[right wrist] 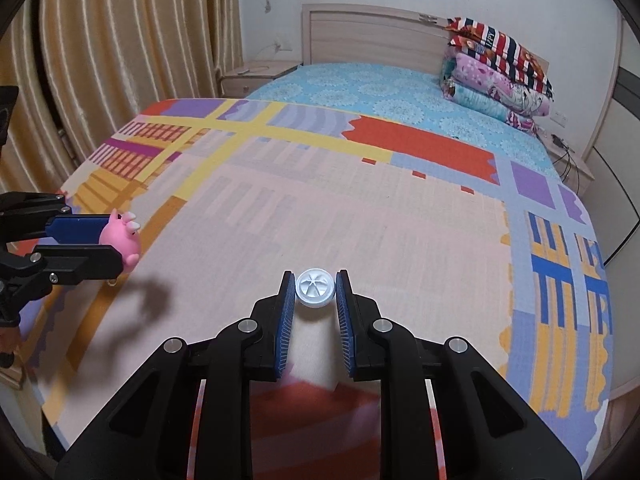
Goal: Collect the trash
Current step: 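Grasp the pink toy with the left tool while the right tool grasps the white round cap, then carry toy and cap over the bin, lower them in and open both tools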
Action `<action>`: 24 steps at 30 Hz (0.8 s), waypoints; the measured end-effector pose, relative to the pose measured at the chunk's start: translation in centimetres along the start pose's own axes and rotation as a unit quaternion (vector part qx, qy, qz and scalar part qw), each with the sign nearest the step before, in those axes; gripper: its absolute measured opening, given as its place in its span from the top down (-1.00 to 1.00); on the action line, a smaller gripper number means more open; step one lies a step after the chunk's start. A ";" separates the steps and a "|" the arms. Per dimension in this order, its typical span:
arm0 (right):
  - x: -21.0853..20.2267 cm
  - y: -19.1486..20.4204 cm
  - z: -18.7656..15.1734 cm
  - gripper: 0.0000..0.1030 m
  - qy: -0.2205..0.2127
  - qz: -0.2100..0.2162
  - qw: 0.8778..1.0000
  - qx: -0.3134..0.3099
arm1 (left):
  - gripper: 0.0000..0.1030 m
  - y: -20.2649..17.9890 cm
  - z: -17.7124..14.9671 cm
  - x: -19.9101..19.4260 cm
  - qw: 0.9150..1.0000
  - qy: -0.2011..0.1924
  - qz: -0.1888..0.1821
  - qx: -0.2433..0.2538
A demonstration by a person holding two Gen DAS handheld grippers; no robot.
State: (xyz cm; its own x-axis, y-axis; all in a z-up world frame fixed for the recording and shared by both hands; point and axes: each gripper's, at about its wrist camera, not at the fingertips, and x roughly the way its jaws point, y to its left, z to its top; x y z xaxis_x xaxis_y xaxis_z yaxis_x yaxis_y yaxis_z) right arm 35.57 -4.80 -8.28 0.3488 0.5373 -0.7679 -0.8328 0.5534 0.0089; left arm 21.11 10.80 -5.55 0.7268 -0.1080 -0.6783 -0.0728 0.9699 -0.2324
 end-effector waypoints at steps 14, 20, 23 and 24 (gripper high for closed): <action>-8.6 5.1 -2.9 0.59 -0.039 0.024 0.998 -0.038 | 0.48 -3.5 -3.8 -5.5 0.999 -0.014 -0.006 0.032; -11.6 7.8 -4.7 0.59 -0.046 0.029 0.997 -0.055 | 0.48 -5.6 -5.8 -8.1 0.998 -0.021 -0.018 0.049; -12.8 8.8 -6.0 0.59 -0.049 0.033 0.996 -0.064 | 0.48 -6.5 -7.0 -9.2 0.998 -0.022 -0.020 0.055; -13.2 9.1 -6.4 0.59 -0.050 0.027 0.996 -0.068 | 0.48 -6.8 -7.4 -9.5 0.998 -0.022 -0.022 0.055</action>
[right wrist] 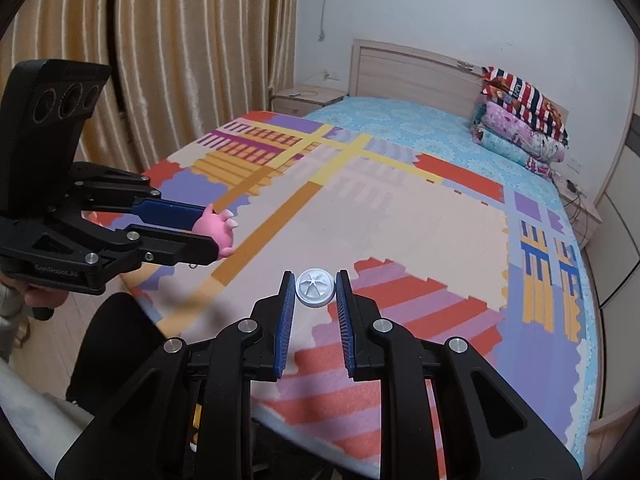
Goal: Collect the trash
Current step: 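Carry toy and cap over the bin, lower them in and open both tools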
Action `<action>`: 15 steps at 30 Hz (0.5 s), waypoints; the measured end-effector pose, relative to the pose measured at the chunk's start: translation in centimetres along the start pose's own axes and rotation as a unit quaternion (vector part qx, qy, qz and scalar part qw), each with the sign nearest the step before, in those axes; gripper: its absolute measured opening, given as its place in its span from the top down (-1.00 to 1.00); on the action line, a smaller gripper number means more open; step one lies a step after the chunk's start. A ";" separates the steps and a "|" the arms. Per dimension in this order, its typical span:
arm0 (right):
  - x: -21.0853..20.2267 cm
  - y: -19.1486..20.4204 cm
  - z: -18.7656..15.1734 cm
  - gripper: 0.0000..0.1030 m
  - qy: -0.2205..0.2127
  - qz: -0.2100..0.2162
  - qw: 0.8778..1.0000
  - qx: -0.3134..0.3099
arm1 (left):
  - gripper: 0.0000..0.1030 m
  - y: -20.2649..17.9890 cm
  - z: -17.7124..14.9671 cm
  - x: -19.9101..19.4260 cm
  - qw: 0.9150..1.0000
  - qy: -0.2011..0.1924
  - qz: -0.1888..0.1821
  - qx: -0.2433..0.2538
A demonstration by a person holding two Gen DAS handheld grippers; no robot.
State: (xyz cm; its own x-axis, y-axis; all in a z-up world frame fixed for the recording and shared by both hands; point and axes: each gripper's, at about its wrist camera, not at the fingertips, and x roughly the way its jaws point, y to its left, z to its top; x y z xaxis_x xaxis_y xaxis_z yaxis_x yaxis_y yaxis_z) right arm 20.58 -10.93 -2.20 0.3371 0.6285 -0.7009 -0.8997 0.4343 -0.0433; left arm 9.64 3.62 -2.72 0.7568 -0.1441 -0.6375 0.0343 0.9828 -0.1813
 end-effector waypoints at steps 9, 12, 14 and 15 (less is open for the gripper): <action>-2.2 2.8 -3.7 0.59 0.013 0.014 1.000 0.006 | 0.48 -3.5 -4.3 -1.4 1.000 0.018 -0.013 0.019; -2.6 3.6 -5.2 0.59 0.021 0.020 0.999 0.017 | 0.48 -4.0 -5.7 -1.1 0.999 0.029 -0.016 0.014; -2.9 4.3 -6.1 0.59 0.023 0.025 0.999 0.020 | 0.48 -4.3 -6.8 -1.0 0.999 0.038 -0.022 0.009; -3.0 4.7 -6.6 0.59 0.027 0.027 0.999 0.022 | 0.48 -4.5 -7.2 -0.9 0.999 0.042 -0.022 0.010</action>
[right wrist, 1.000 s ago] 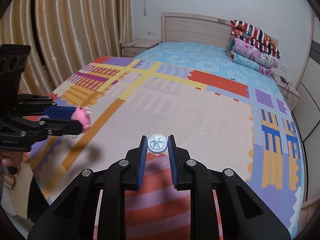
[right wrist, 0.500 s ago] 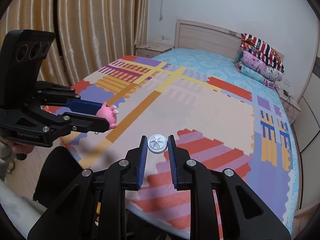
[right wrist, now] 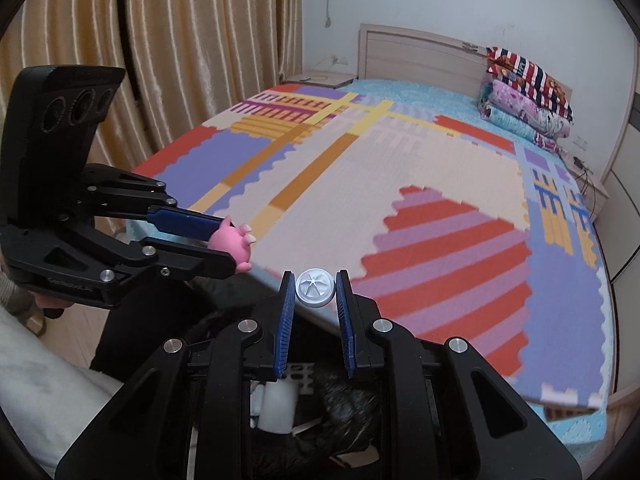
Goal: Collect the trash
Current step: 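Carry toy and cap over the bin, lower them in and open both tools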
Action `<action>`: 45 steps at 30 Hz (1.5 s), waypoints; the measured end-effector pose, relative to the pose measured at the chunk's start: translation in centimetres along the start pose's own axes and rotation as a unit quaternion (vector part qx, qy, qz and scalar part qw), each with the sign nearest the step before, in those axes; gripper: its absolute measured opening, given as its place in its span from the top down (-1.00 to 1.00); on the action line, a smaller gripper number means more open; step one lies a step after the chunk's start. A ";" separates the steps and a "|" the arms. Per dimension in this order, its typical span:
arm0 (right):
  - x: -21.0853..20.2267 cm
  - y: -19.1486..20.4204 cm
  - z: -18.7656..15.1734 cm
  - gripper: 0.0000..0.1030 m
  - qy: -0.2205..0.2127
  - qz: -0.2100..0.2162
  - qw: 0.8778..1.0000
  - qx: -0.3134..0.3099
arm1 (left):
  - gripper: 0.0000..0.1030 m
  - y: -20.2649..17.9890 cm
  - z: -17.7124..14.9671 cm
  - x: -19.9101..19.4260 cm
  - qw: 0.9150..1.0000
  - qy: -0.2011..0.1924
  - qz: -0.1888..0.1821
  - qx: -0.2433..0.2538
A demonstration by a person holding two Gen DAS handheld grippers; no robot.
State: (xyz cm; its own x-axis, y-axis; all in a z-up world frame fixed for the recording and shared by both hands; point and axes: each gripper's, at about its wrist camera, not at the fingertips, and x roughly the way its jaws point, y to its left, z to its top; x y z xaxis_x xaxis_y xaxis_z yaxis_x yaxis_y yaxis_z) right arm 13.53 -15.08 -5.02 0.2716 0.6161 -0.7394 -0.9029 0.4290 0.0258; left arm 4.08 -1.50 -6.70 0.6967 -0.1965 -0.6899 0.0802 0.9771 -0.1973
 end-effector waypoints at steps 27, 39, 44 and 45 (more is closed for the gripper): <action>7.4 0.6 -11.1 0.59 0.150 0.057 0.983 0.087 | 0.47 -0.2 -11.5 12.2 0.981 0.189 -0.025 -0.014; 8.8 0.3 -12.3 0.59 0.165 0.069 0.978 0.107 | 0.47 0.0 -12.5 14.8 0.978 0.204 -0.023 -0.030; 9.3 0.6 -12.5 0.58 0.172 0.086 0.976 0.101 | 0.07 1.1 -12.1 13.2 0.980 0.190 -0.021 -0.059; 9.4 0.8 -12.6 0.58 0.174 0.091 0.975 0.099 | 0.05 1.3 -12.1 12.8 0.981 0.184 -0.019 -0.063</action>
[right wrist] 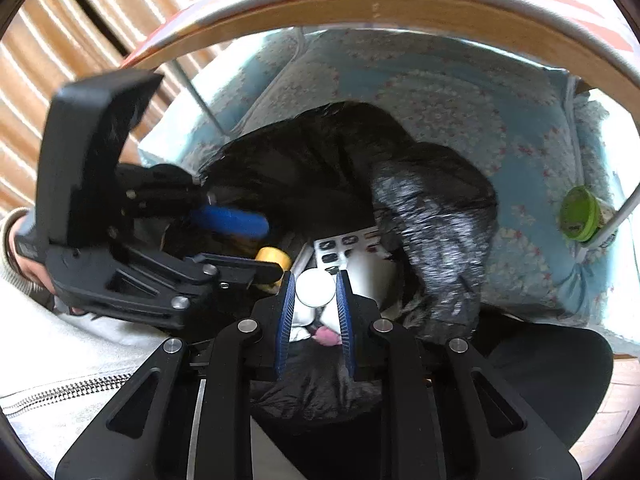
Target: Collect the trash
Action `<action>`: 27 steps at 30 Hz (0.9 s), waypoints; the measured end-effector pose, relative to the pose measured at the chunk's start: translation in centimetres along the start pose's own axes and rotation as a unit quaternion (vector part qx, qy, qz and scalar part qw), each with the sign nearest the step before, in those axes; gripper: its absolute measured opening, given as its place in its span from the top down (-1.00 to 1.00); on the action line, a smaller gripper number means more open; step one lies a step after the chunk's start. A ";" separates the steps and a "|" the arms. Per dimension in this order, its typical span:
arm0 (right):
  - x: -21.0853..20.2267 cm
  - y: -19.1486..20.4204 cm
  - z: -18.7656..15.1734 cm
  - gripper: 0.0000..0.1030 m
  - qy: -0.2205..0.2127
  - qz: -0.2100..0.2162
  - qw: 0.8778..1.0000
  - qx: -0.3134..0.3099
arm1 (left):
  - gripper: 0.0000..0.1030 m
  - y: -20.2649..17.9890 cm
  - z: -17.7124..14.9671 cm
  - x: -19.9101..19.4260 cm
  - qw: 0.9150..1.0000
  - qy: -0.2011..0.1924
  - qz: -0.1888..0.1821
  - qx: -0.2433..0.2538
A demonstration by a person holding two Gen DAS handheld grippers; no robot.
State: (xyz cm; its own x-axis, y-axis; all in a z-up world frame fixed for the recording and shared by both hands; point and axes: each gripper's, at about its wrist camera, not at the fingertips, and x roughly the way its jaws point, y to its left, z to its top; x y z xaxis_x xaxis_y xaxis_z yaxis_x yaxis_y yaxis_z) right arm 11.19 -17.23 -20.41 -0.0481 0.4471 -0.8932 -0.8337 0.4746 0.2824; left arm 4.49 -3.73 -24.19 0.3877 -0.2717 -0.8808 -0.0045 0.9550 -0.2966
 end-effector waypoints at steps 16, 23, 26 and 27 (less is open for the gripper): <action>-0.6 0.1 0.3 0.37 -0.005 -0.011 1.000 -0.003 | 0.05 0.0 -1.1 -5.7 0.998 -0.059 0.016 -0.001; -2.6 1.0 0.5 0.13 -0.009 -0.001 1.000 -0.017 | -0.06 -0.5 -1.2 -8.0 0.997 -0.072 0.019 0.002; -3.9 1.7 0.4 -0.07 -0.018 0.006 0.999 -0.028 | -0.27 -1.2 -1.2 -8.8 0.997 -0.081 0.017 0.008; -4.4 1.8 0.4 -0.12 -0.022 0.007 0.999 -0.030 | -0.29 -1.4 -1.2 -9.0 0.997 -0.081 0.015 0.009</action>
State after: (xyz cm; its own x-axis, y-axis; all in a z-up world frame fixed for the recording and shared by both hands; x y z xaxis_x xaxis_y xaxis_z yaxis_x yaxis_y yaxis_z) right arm 10.15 -18.01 -15.85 -0.0362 0.4866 -0.8729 -0.8644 0.4230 0.2717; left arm -0.06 -2.74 -16.31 0.5322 -0.2212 -0.8172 -0.0022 0.9649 -0.2626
